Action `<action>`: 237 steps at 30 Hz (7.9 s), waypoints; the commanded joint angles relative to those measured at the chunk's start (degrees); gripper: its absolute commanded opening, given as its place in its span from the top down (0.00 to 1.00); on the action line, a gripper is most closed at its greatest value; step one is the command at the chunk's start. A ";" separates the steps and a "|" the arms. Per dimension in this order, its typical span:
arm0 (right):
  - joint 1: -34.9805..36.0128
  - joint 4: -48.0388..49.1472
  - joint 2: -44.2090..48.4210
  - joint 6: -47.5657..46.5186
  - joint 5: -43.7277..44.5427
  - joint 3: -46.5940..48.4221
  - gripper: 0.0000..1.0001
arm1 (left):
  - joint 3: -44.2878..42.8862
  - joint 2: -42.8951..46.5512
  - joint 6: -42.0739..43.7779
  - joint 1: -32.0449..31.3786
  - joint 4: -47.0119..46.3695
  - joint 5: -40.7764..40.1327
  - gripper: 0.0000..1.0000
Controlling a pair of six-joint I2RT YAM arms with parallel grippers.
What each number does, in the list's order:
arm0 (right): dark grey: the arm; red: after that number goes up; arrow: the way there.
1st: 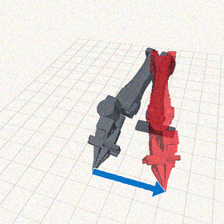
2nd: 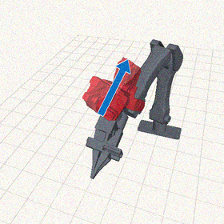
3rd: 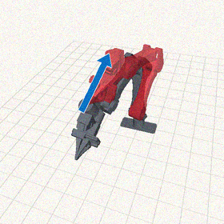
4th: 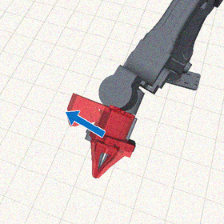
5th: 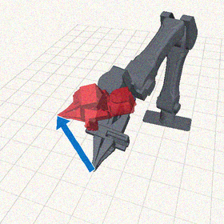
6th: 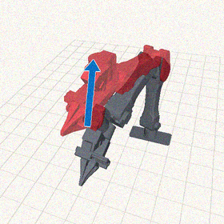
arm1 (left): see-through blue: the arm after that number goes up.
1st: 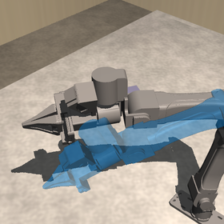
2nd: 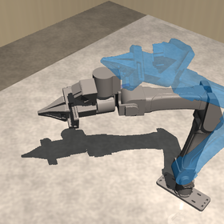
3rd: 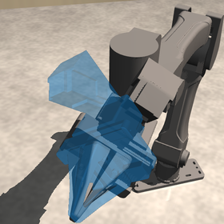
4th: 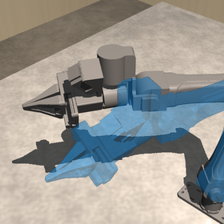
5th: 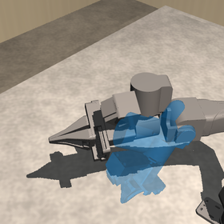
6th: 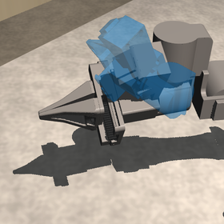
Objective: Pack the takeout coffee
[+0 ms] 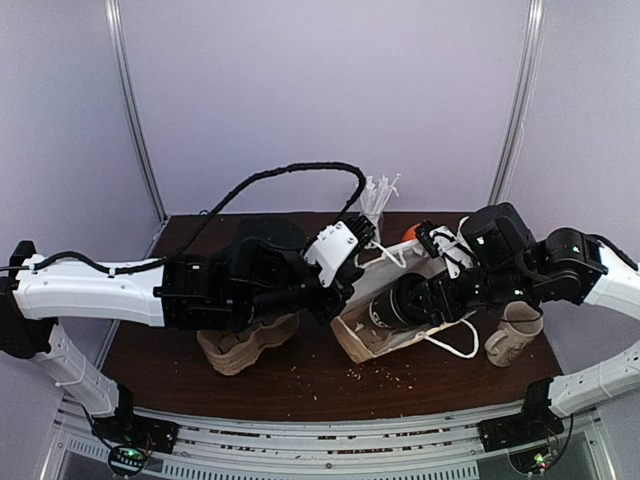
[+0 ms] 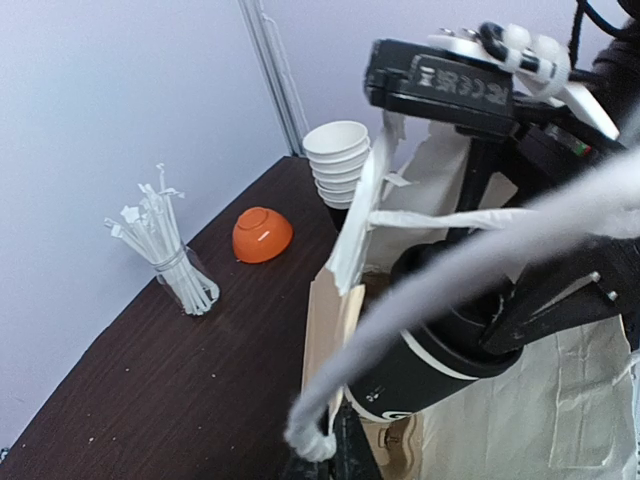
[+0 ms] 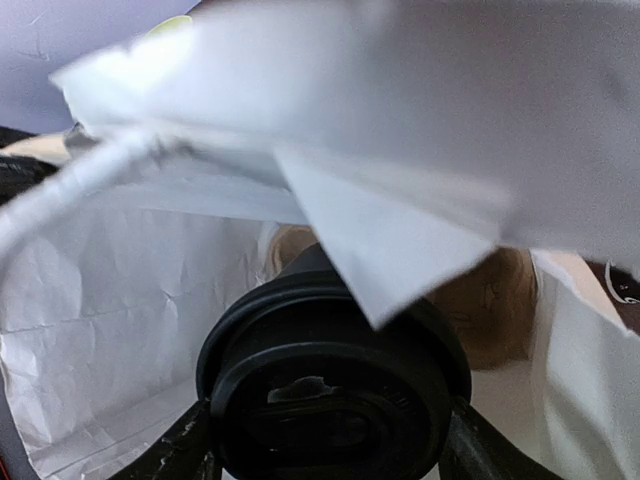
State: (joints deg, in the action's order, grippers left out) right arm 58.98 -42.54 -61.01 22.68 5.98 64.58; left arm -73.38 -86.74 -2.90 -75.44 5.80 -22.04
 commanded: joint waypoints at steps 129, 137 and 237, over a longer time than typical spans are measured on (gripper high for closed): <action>-15.75 -5.90 -29.28 -8.13 -8.69 13.80 0.30 | -0.73 -2.66 -41.02 10.90 -0.90 14.76 1.00; -16.86 -4.92 -30.49 -8.83 -9.10 11.27 0.29 | -1.01 -3.06 -40.61 11.19 -0.23 14.86 1.00; -17.06 4.12 -27.82 -4.28 -14.97 5.36 0.00 | 0.50 -4.91 -42.11 12.33 1.49 17.34 1.00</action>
State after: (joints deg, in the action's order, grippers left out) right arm 41.65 -28.23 -89.12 15.64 -5.45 68.16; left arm -73.73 -91.02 -45.19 -63.05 6.52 -5.04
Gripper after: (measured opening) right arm 0.999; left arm 0.006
